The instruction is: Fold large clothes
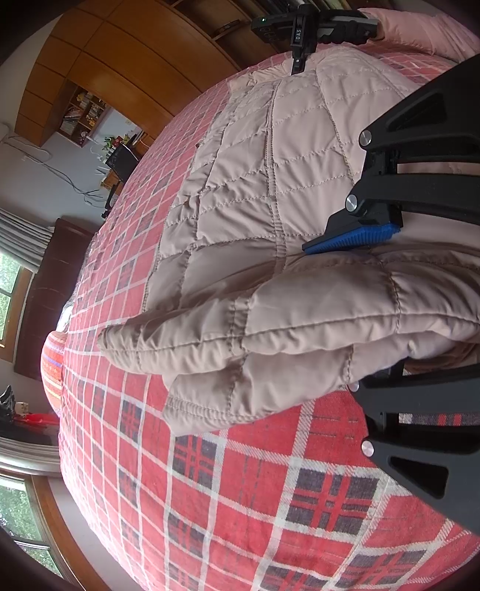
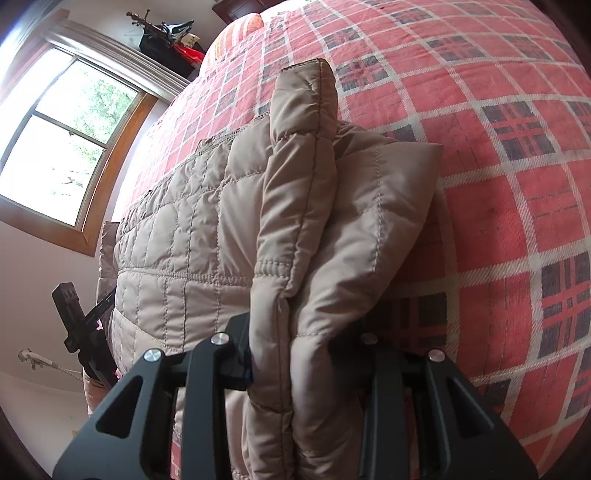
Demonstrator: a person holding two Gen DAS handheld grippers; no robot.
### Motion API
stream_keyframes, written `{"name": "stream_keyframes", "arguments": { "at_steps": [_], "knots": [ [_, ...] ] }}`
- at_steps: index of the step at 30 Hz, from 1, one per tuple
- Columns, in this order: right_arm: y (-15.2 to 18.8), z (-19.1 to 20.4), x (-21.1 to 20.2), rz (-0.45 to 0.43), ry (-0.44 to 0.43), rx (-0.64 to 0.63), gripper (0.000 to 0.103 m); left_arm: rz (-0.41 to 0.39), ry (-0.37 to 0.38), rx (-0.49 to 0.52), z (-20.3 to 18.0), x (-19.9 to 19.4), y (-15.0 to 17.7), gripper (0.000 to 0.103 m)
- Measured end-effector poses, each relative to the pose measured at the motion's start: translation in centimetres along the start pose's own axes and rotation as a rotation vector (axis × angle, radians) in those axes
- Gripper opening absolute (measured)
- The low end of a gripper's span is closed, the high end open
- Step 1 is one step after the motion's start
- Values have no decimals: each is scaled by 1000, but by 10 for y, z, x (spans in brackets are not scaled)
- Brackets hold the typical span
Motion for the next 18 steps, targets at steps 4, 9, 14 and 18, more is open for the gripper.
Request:
{"name": "stream_keyframes", "arguments": {
  "at_steps": [4,9,14,18],
  "knots": [
    [-1,-1,0,0,-3,4,30,0,2,-2,0,0,0,45],
    [-1,-2,0,0,3,8,31,0,4,-5,1,0,0,46],
    [-3,-1,-2,1,16,4,33,2,9,-11,2,0,0,46],
    [-3,1,-5,0,38,2,37,4,13,-17,4,1,-1,47]
  ]
}}
Point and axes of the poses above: each gripper's, at about its wrist camera, not at the fingertips, and x roughly the way its jaws point, z to its left, y to its underside, the point moved 4 cm from there along x, roughly the way its jaws point, and after that the axes turned 3 degrees about -y, right-handed, at the moved point
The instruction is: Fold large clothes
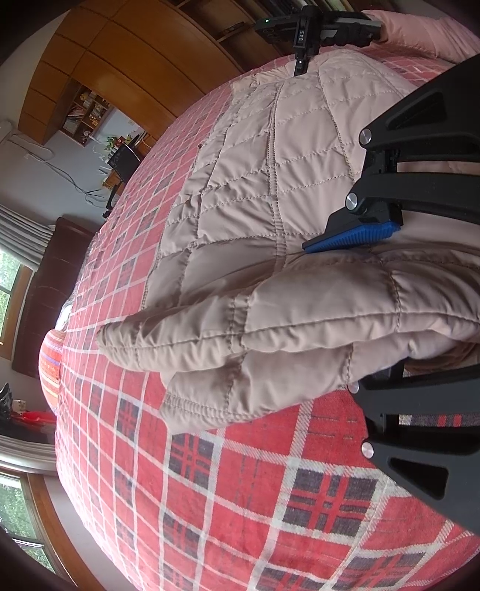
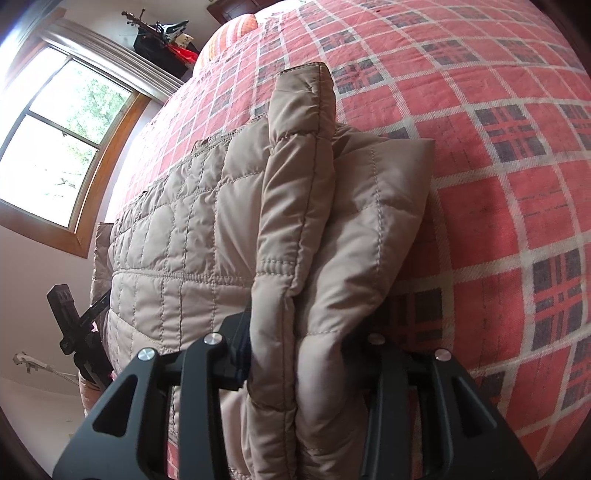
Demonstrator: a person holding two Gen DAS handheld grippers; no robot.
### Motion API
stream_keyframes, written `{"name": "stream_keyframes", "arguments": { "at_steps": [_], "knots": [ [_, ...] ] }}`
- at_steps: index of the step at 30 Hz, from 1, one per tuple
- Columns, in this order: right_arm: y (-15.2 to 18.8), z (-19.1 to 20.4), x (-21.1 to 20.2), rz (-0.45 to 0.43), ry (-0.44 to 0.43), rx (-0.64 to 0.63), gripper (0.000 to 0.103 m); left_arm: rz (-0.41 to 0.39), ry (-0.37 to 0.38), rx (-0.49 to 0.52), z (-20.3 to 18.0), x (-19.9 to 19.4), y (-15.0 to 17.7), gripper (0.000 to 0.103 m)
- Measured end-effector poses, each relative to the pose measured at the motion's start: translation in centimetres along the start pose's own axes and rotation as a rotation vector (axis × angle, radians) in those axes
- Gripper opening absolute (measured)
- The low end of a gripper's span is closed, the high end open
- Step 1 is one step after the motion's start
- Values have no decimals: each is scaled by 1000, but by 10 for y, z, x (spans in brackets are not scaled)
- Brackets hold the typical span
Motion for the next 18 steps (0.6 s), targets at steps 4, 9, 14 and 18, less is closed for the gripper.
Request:
{"name": "stream_keyframes", "arguments": {
  "at_steps": [4,9,14,18],
  "knots": [
    [1,1,-7,0,24,8,45,8,1,-7,1,1,-1,47],
    [4,8,-36,-44,98,2,48,30,-29,-44,3,-9,-2,53],
    [18,46,-63,-52,207,-94,48,37,-122,-56,2,-45,8,66],
    [36,92,-60,-27,283,-208,48,24,-201,-38,-2,-75,28,69]
  ]
}}
Point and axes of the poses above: each gripper's, at about its wrist camera, not at the fingertips, and x roughly the way its jaws point, z to its left, y to its underside, the point moved 4 cm from there along x, roughly the way its jaws point, and after that the axes turned 3 degrees about -y, right-handed, at the moved point
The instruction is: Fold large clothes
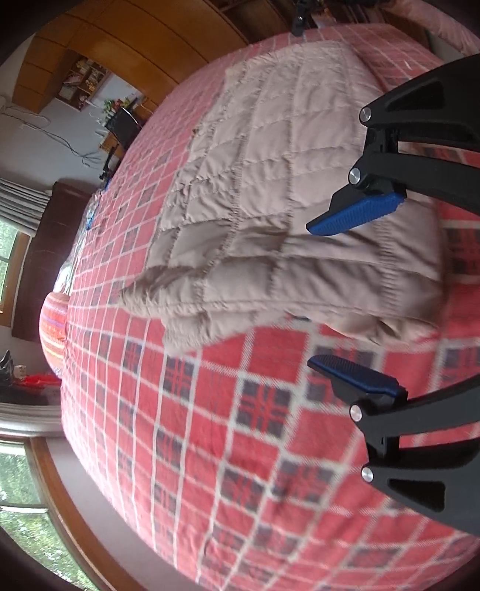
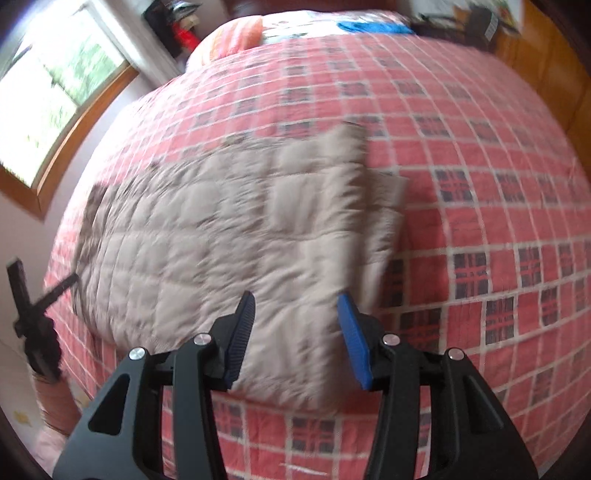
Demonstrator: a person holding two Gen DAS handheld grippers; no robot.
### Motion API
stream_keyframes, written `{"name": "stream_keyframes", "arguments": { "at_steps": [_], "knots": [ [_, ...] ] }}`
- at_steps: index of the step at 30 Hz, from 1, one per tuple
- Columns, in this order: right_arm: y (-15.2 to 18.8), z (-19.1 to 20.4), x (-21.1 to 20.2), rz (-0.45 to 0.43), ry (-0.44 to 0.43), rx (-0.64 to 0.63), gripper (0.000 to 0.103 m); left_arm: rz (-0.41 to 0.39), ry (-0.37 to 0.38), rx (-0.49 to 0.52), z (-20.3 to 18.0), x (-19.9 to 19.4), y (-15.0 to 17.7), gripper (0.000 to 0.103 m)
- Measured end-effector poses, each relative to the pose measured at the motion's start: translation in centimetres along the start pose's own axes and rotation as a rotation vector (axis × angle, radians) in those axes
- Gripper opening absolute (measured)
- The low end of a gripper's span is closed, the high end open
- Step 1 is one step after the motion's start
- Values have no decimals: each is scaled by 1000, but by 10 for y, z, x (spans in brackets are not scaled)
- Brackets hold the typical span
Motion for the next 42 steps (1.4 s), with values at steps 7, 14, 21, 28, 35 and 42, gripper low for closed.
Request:
{"name": "stream_keyframes", "arguments": {
  "at_steps": [7,14,21,28,35,42],
  "knots": [
    [13,44,26,72,47,-86,38,30,66,-93,9,-20,38,70],
    [21,50,45,121,60,-86,35,74,164,-151,-5,-11,62,70],
    [22,52,61,129,102,-86,34,82,208,-222,-7,8,59,72],
    [27,45,51,121,131,-71,30,93,178,-229,-12,19,59,73],
    [32,14,37,125,156,-10,24,84,194,-260,-11,26,55,74],
    [40,-6,30,136,143,21,19,69,181,-285,-15,29,50,77]
  ]
}}
Point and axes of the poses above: each gripper's, at about its wrist camera, not at the fingertips, and x roughly the way its jaws point, z to its left, y to its underside, the point moved 4 cm from there along x, roughly the way its jaws point, and after that the axes turned 3 degrees about -y, right-handed, at the moved point
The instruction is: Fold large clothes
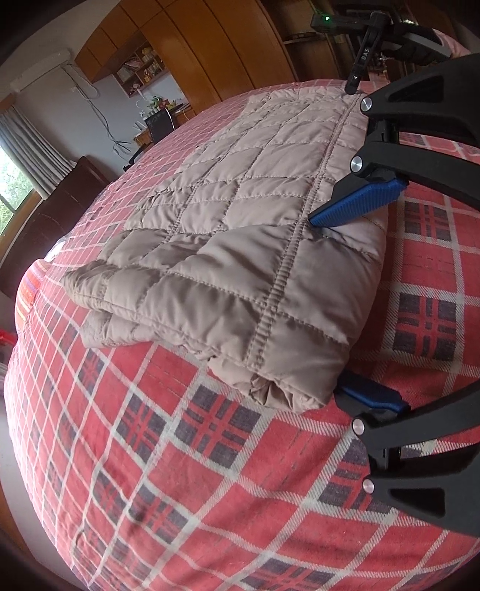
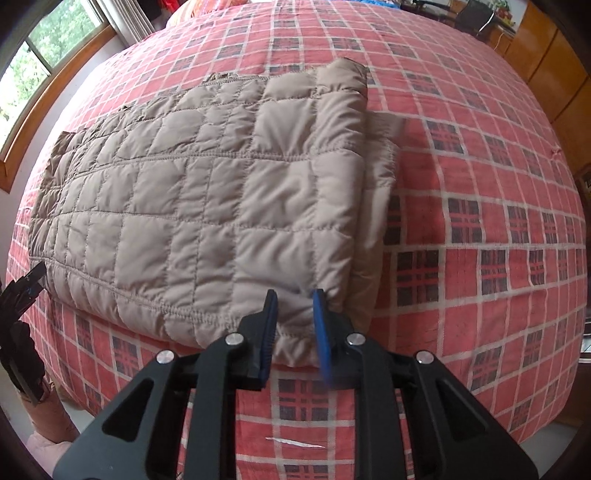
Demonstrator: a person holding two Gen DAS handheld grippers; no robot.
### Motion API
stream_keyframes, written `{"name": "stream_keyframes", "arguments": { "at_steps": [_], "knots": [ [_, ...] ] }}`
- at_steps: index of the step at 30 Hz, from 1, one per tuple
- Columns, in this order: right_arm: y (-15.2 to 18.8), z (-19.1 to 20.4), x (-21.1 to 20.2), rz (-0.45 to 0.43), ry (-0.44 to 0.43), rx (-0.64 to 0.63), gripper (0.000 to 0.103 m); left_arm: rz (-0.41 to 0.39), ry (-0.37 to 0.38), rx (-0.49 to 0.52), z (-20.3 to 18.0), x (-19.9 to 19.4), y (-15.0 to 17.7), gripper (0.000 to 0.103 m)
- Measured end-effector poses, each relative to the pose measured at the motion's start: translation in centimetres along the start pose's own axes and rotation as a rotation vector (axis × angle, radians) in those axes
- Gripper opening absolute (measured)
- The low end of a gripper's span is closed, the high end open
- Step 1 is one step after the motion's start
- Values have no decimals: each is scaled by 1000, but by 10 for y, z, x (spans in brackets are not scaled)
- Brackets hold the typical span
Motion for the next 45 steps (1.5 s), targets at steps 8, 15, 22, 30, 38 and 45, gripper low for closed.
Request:
{"name": "stream_keyframes", "arguments": {
  "at_steps": [8,15,22,30,38,45],
  "knots": [
    [-2,-6,30,55,-31,-4,19,-18,-15,-66,2,9,-3,81],
    [-13,-10,48,57,-30,-45,19,-66,-3,-136,10,4,-13,72],
    [-9,-8,50,50,-50,-31,19,-117,-47,-120,2,1,-19,36],
    [2,-31,21,44,-73,-2,18,-237,-76,-25,-28,-32,-23,14],
    [5,-51,22,64,-124,37,9,-359,-55,215,-101,-58,-20,12],
    [7,-66,29,65,-158,48,8,-333,-60,449,-157,-35,4,12]
  ]
}}
Point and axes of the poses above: each gripper's, at about its wrist camera, not at the fingertips, and x roughly the way its jaws point, z to its left, y to its underside, the point moved 4 cm from there along x, roughly the way its jaws point, and after that the axes turned 3 degrees about -y, right-handed, at the moved point
